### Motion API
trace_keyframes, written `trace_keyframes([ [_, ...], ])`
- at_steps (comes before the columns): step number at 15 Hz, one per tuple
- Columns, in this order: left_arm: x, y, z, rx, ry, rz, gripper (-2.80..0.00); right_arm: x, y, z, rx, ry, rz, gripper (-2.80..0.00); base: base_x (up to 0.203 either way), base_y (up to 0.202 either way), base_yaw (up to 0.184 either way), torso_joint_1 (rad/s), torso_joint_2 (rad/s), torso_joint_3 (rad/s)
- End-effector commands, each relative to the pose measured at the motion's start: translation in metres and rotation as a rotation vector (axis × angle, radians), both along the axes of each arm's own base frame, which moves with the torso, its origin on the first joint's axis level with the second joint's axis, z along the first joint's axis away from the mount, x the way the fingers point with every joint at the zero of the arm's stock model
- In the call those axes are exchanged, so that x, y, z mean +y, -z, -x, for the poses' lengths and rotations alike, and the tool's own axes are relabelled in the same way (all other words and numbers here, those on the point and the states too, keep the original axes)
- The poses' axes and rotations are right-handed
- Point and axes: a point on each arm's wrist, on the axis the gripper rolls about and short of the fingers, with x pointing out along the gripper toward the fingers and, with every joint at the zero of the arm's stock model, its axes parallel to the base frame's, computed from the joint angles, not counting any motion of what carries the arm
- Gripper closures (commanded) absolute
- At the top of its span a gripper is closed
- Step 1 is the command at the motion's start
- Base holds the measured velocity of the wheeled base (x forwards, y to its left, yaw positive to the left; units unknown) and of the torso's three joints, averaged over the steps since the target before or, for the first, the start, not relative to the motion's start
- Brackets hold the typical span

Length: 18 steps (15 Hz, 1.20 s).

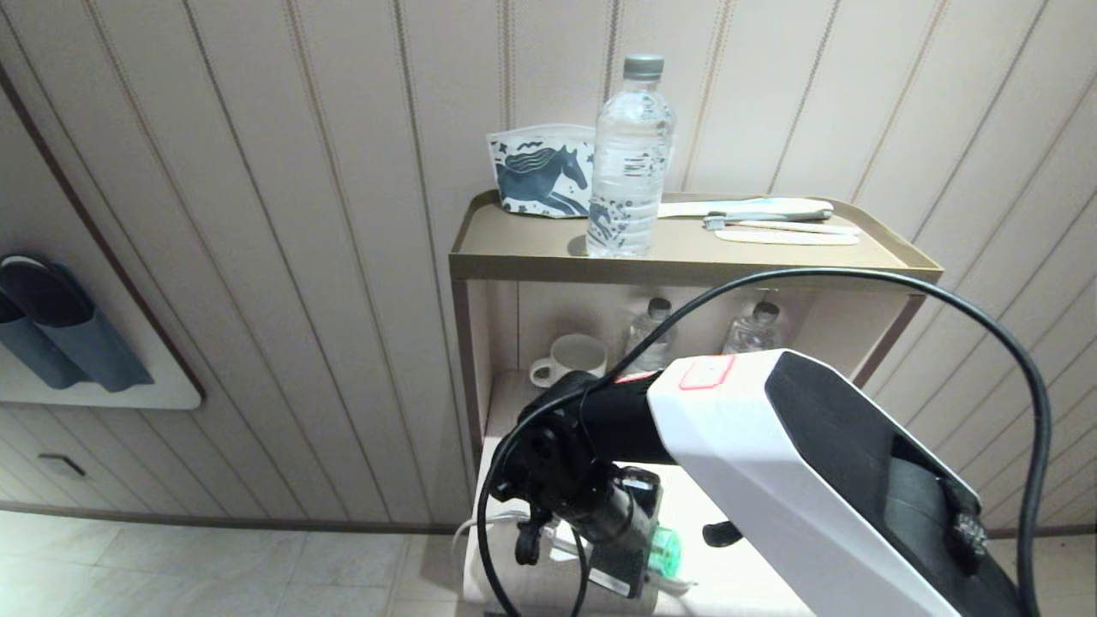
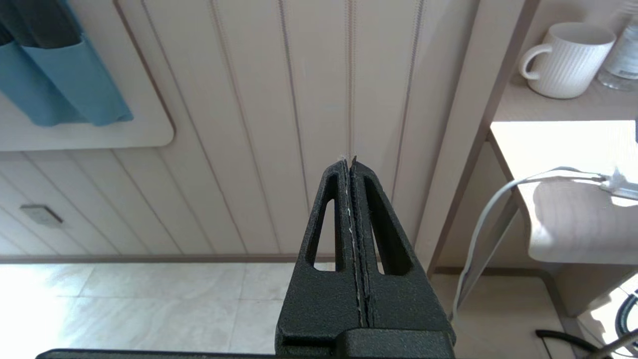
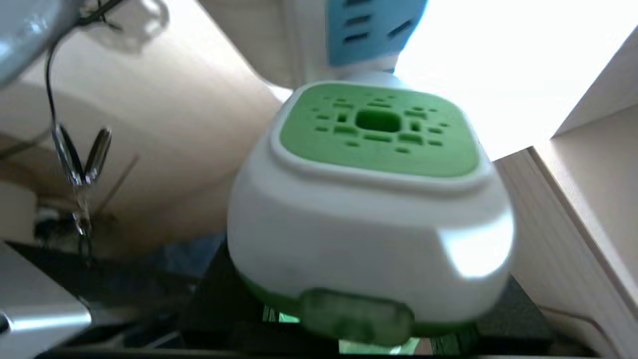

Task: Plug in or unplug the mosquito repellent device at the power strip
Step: Insert the plug into the socket

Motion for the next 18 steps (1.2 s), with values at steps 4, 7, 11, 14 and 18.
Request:
trace_keyframes([
  [4, 0.000, 0.000, 0.000, 0.000, -0.001, 0.000, 0.00, -0.004, 0.002, -0.003, 0.003, 0.027, 0.011, 0.00, 0.000, 0.000, 0.000, 0.000, 0.00, 0.000],
  [7, 0.000, 0.000, 0.000, 0.000, -0.001, 0.001, 0.00, -0.005, 0.001, -0.004, -0.008, 0.061, 0.000, 0.00, 0.000, 0.000, 0.000, 0.000, 0.00, 0.000],
  [11, 0.000, 0.000, 0.000, 0.000, -0.001, 0.000, 0.00, -0.017, 0.002, -0.014, 0.071, 0.141, -0.075, 0.00, 0.000, 0.000, 0.000, 0.000, 0.00, 0.000],
  [14, 0.000, 0.000, 0.000, 0.000, -0.001, 0.000, 0.00, -0.027, -0.007, -0.023, 0.111, 0.193, -0.166, 0.00, 0.000, 0.000, 0.000, 0.000, 0.00, 0.000],
  [18, 0.000, 0.000, 0.000, 0.000, -0.001, 0.000, 0.00, -0.034, -0.001, -0.027, 0.125, 0.252, -0.197, 0.00, 0.000, 0.000, 0.000, 0.000, 0.00, 0.000],
])
